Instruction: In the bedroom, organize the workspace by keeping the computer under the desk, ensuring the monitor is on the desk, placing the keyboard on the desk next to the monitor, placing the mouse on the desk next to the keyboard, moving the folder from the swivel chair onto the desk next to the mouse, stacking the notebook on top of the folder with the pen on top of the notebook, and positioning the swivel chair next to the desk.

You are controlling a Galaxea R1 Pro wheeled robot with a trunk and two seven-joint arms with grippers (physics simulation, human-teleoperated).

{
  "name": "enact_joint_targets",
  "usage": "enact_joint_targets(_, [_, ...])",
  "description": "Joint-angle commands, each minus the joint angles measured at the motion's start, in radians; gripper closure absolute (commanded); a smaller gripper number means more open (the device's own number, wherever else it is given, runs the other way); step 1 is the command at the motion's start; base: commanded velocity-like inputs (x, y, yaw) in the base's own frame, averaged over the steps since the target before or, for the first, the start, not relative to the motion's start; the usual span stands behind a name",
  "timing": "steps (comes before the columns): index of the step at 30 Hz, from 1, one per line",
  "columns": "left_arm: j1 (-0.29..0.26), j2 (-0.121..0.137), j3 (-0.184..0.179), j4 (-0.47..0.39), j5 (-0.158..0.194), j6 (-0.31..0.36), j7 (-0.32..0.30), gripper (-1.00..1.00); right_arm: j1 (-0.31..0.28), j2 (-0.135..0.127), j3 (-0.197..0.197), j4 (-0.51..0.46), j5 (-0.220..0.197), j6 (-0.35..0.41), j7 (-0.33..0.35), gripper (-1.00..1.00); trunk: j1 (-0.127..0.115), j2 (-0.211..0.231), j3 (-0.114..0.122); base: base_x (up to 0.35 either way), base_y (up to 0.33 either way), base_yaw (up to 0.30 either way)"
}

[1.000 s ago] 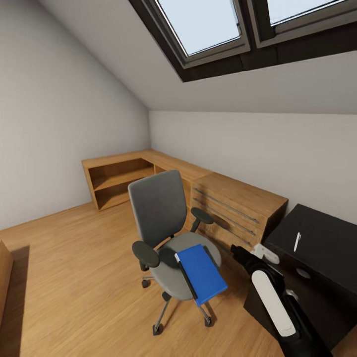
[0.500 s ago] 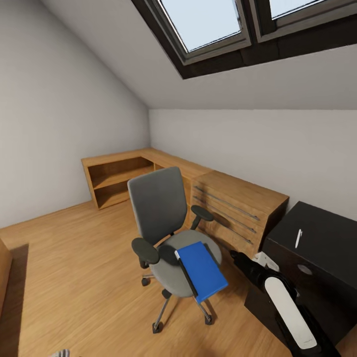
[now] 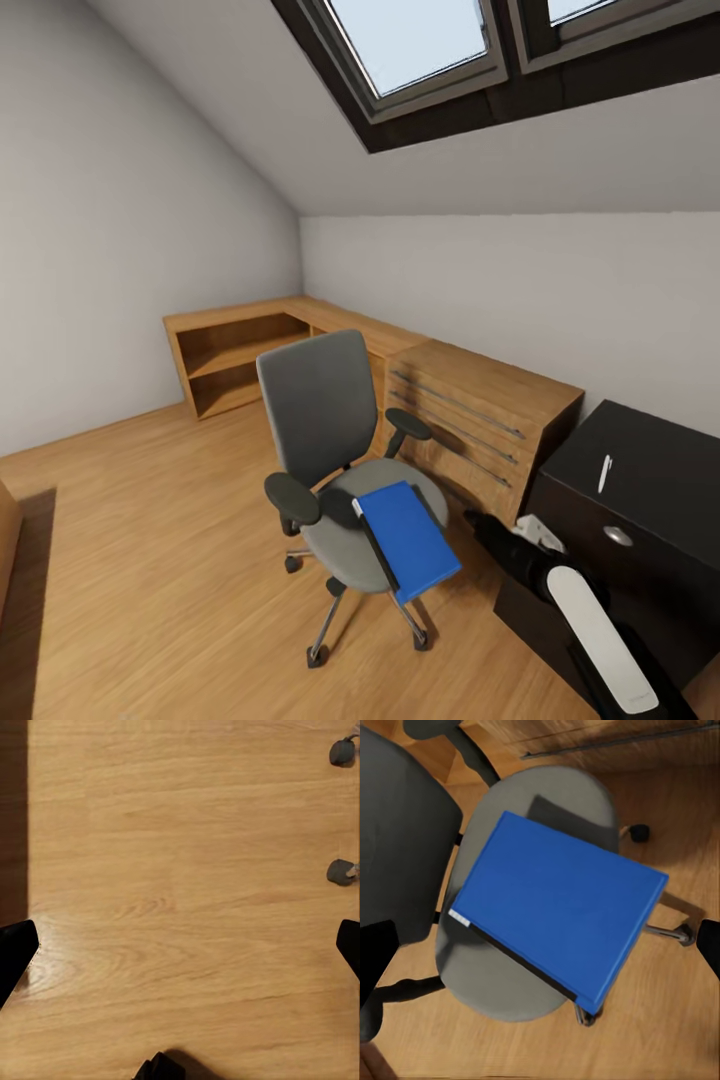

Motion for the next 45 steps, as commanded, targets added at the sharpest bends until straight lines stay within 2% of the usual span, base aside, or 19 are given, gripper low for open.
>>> enact_joint_targets(1, [0.0,0.0,-0.001,0.003,0.005,-0.005,0.006,-1.0,0.003,-0.003,0.002,-0.001,-0.006,0.001,0.006,-1.0,0.004,-0.008,-0.004,0.0,0.0,0.0])
enact_joint_targets(5, [0.0,-0.005,-0.005,0.019,-0.021,-0.035,0.008,-1.0,0.016,-0.017,0.001,0.005,-0.006,0.001,0.099,-1.0,0.019,-0.036,-0.017,0.0,0.0,0.0])
enact_joint_targets(7, [0.0,-0.007,-0.005,0.023,-0.036,-0.039,0.008,-1.0,0.019,-0.026,0.002,0.016,-0.008,0.001,0.123,-1.0,0.027,-0.05,-0.023,0.0,0.0,0.0])
enact_joint_targets(11, [0.0,-0.007,-0.003,0.025,-0.046,-0.048,0.008,-1.0,0.02,-0.034,-0.003,0.071,-0.011,0.002,0.196,-1.0,0.042,-0.078,-0.035,0.0,0.0,0.0])
enact_joint_targets(13, [0.0,-0.006,-0.001,0.025,-0.047,-0.064,0.008,-1.0,0.02,-0.04,-0.024,0.109,-0.011,0.002,0.269,-1.0,0.05,-0.092,-0.042,0.0,0.0,0.0])
enact_joint_targets(14, [0.0,-0.004,0.003,0.025,-0.047,-0.099,0.01,-1.0,0.02,-0.049,-0.077,0.181,-0.013,0.004,0.39,-1.0,0.054,-0.099,-0.045,0.0,0.0,0.0])
enact_joint_targets(17, [0.0,-0.004,0.004,0.025,-0.047,-0.113,0.009,-1.0,0.02,-0.052,-0.107,0.236,-0.013,0.005,0.483,-1.0,0.065,-0.12,-0.054,0.0,0.0,0.0])
enact_joint_targets(18, [0.0,-0.004,0.005,0.025,-0.047,-0.118,0.009,-1.0,0.02,-0.052,-0.124,0.28,-0.014,0.006,0.55,-1.0,0.069,-0.127,-0.057,0.0,0.0,0.0])
enact_joint_targets(21, [0.0,-0.005,0.005,0.025,-0.047,-0.12,0.009,-1.0,0.02,-0.052,-0.14,0.337,-0.015,0.006,0.613,-1.0,0.081,-0.148,-0.067,0.0,0.0,0.0])
enact_joint_targets(22, [0.0,-0.004,0.006,0.025,-0.047,-0.123,0.009,-1.0,0.02,-0.05,-0.155,0.392,-0.019,0.006,0.649,-1.0,0.084,-0.155,-0.07,0.0,0.0,0.0])
enact_joint_targets(26, [0.0,-0.004,0.006,0.025,-0.047,-0.124,0.009,-1.0,0.019,-0.05,-0.176,0.421,-0.043,0.006,0.663,-1.0,0.1,-0.183,-0.082,0.0,0.0,0.0])
enact_joint_targets(27, [0.0,-0.004,0.007,0.025,-0.047,-0.123,0.009,-1.0,0.019,-0.049,-0.183,0.432,-0.059,0.006,0.667,-1.0,0.104,-0.19,-0.086,0.0,0.0,0.0])
enact_joint_targets(29, [0.0,-0.003,0.006,0.013,-0.046,-0.122,0.008,-1.0,0.019,-0.049,-0.184,0.441,-0.062,0.006,0.668,-1.0,0.111,-0.204,-0.092,0.0,0.0,0.0])
enact_joint_targets(32, [0.0,-0.005,0.0,-0.058,-0.046,-0.108,0.008,-1.0,0.019,-0.049,-0.184,0.447,-0.064,0.006,0.668,-1.0,0.123,-0.225,-0.101,0.0,0.0,0.0])
enact_joint_targets(33, [0.0,-0.007,-0.027,-0.156,-0.046,-0.028,0.01,-1.0,0.018,-0.049,-0.184,0.448,-0.064,0.005,0.663,-1.0,0.127,-0.232,-0.104,0.0,0.0,0.0])
enact_joint_targets(35, [0.0,-0.007,-0.045,-0.209,-0.046,0.051,0.011,-1.0,0.018,-0.047,-0.184,0.45,-0.064,0.002,0.661,-1.0,0.134,-0.246,-0.111,0.0,0.0,0.0])
enact_joint_targets(36, [0.0,-0.007,-0.057,-0.251,-0.044,0.13,0.012,-1.0,0.018,-0.046,-0.184,0.45,-0.065,-0.002,0.661,-1.0,0.138,-0.253,-0.114,0.0,0.0,0.0])
enact_joint_targets(39, [-0.001,-0.009,-0.069,-0.285,-0.034,0.242,0.011,-1.0,0.017,-0.044,-0.186,0.449,-0.067,-0.012,0.664,-1.0,0.15,-0.274,-0.123,0.0,0.0,0.0])
enact_joint_targets(45, [-0.001,-0.006,-0.073,-0.24,-0.031,0.208,0.007,-1.0,0.017,-0.045,-0.209,0.448,-0.07,-0.014,0.666,-1.0,0.173,-0.316,-0.142,0.0,0.0,0.0])
